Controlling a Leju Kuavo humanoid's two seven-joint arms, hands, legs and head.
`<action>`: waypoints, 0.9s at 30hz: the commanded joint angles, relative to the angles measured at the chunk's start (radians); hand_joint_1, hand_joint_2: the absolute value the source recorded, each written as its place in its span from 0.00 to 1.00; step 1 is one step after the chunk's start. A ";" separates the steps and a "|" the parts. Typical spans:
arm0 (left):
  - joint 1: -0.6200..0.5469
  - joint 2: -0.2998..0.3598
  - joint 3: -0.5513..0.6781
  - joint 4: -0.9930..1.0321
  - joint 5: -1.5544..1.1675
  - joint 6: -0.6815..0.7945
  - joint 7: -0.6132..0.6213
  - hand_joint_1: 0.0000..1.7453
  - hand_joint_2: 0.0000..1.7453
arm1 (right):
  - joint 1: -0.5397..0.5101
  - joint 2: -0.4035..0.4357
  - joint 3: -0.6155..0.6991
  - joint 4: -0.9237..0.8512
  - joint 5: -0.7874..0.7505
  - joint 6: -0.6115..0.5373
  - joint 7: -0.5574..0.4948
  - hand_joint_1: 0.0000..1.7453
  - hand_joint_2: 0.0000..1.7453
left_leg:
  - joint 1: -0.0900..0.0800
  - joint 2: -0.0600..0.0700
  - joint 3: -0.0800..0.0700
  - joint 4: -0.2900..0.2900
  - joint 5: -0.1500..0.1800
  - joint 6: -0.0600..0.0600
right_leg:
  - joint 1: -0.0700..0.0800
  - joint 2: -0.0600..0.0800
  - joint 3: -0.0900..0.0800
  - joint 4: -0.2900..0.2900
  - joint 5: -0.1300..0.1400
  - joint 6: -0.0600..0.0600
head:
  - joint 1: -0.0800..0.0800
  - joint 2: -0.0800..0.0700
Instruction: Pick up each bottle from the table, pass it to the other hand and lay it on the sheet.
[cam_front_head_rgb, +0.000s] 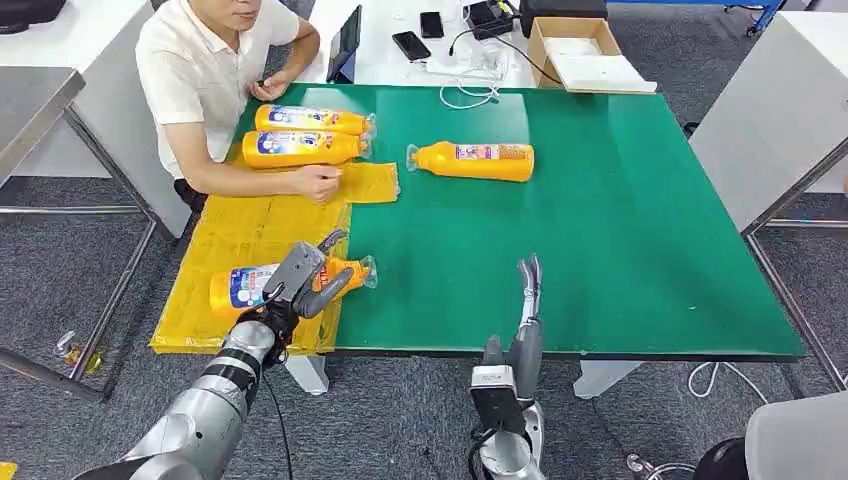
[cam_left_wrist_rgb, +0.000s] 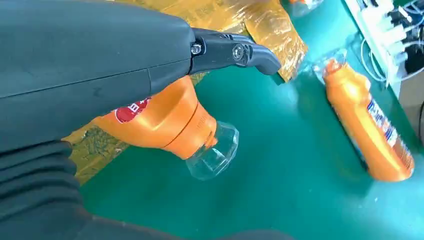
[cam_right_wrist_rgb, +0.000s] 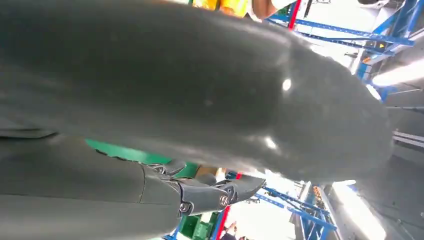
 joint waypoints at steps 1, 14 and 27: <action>0.065 0.000 -0.105 -0.125 0.120 -0.039 -0.010 0.00 0.00 | -0.013 -0.018 -0.005 0.046 0.000 -0.023 0.003 0.00 0.00 | 0.000 0.001 0.001 -0.001 -0.001 -0.001 | 0.000 0.001 0.000 -0.001 0.000 -0.001 | 0.000 0.000; 0.472 0.037 -0.462 -0.821 0.336 0.589 -0.097 0.00 1.00 | 0.036 -0.070 -0.091 -0.027 0.076 -0.090 0.003 0.00 1.00 | 0.000 0.004 -0.004 0.000 -0.003 -0.001 | 0.000 0.003 -0.005 0.000 -0.002 -0.002 | 0.000 0.000; 0.602 0.068 -0.441 -0.918 0.398 0.691 -0.148 0.00 1.00 | 0.069 -0.091 -0.254 -0.056 0.221 -0.018 0.003 0.00 1.00 | 0.000 0.003 -0.010 -0.001 -0.003 -0.001 | 0.001 0.002 -0.011 -0.002 -0.001 -0.002 | 0.000 0.000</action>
